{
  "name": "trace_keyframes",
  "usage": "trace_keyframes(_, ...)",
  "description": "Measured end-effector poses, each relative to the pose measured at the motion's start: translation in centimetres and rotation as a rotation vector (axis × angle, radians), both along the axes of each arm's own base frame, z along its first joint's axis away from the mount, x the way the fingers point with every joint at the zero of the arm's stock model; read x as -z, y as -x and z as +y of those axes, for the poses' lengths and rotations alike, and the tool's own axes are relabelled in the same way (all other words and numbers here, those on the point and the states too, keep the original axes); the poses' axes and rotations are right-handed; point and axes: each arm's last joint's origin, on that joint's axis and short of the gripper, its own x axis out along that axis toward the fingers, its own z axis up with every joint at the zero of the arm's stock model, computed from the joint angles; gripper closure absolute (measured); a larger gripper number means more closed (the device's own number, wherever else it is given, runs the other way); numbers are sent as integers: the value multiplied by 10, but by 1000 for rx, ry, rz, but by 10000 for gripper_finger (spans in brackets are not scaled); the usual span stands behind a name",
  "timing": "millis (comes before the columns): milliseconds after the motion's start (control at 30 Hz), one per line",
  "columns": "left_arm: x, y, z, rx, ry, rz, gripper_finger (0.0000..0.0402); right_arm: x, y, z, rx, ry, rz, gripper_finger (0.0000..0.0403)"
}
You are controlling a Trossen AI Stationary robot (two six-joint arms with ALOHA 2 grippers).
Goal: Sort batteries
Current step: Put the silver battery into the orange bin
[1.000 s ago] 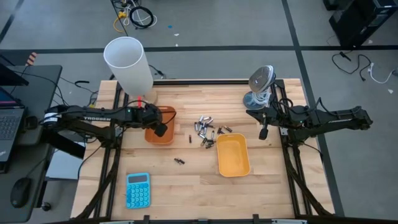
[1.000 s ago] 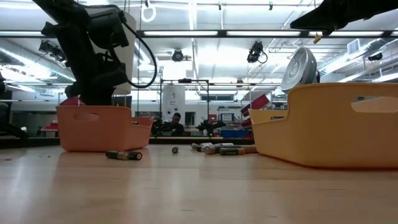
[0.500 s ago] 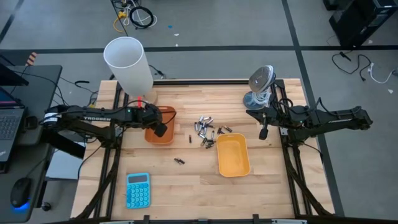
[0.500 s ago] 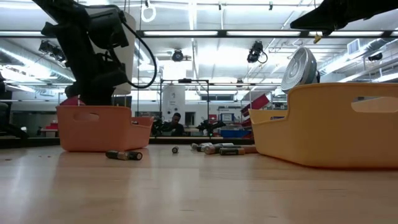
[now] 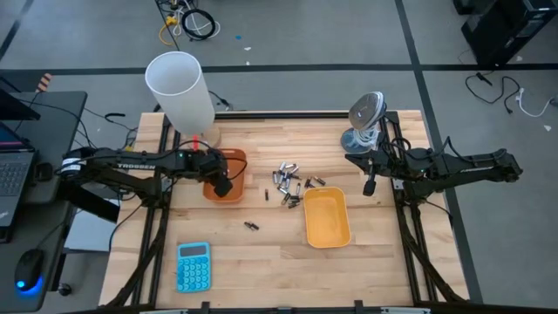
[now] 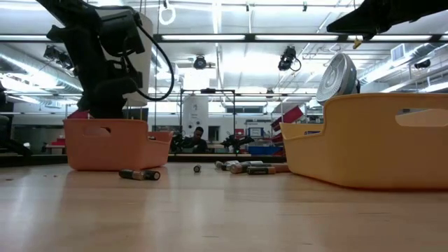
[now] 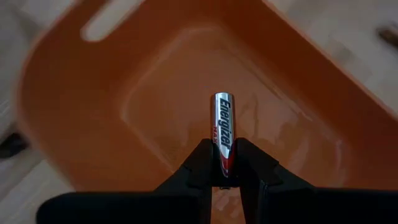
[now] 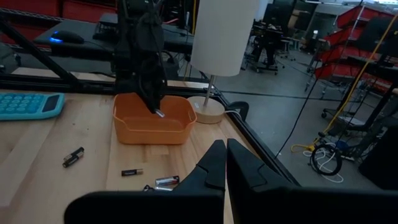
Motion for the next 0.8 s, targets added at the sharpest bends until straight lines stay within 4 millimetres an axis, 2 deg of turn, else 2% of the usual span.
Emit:
trace_keyframes(267, -2, -4, 0, 254, -85, 29, 356, 0, 0, 0, 0, 0, 0, 400)
trace_keyframes(567, -1, -10, 1, 173, -42, -46, 356, 0, 0, 0, 0, 0, 0, 400)
trace_keyframes(800, 11, -18, 1, 227, -28, 0, 356, 0, 0, 0, 0, 0, 0, 400)
